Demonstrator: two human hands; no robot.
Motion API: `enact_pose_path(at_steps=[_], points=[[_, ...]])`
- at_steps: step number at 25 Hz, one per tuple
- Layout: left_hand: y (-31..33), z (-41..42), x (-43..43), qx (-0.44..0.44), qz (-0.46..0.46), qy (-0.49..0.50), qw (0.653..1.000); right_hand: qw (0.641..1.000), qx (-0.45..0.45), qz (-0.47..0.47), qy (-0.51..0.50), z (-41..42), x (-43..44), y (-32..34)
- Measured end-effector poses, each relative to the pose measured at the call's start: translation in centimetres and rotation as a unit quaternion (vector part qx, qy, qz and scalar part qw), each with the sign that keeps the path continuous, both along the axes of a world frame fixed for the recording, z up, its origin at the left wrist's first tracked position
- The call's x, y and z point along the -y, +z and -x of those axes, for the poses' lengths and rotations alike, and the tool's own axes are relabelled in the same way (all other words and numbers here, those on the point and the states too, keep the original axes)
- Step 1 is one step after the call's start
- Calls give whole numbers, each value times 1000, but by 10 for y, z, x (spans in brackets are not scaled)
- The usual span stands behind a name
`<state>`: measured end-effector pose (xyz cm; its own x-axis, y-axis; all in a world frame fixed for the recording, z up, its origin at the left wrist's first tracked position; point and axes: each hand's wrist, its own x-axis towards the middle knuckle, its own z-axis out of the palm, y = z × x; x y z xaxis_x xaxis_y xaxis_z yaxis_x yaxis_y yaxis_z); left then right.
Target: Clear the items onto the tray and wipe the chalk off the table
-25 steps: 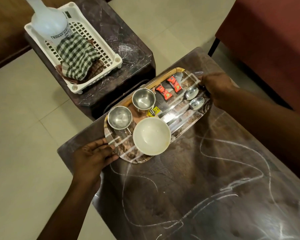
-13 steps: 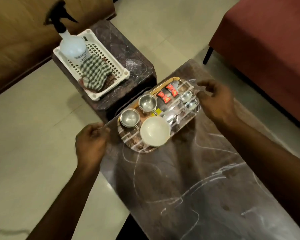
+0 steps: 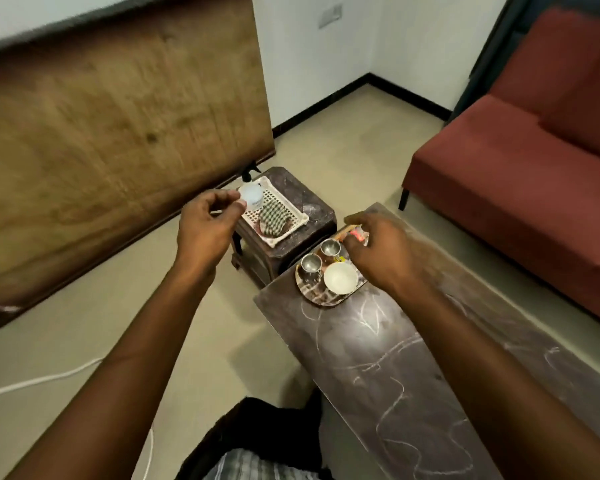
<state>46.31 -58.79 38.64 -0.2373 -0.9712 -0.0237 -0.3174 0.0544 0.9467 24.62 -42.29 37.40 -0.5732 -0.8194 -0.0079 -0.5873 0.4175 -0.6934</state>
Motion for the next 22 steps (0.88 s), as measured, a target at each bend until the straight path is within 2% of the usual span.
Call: enact_pose_path(at_steps=[3, 6, 11, 16, 22], points=[[30, -27, -10, -8, 3, -11, 1000, 1000, -11, 23, 2, -38, -16, 43], [32, -41, 2, -16, -6, -15, 1000, 999, 1, 40, 3, -68, -14, 59], [3, -52, 56, 17, -48, -5, 999, 999, 27, -32, -3, -100, 46, 29], [-25, -54, 139, 71, -71, -51, 994, 996, 35, -85, -2, -117, 149, 0], [-64, -25, 236, 115, -105, -102, 983, 985, 86, -146, -34, -105, 237, -52]])
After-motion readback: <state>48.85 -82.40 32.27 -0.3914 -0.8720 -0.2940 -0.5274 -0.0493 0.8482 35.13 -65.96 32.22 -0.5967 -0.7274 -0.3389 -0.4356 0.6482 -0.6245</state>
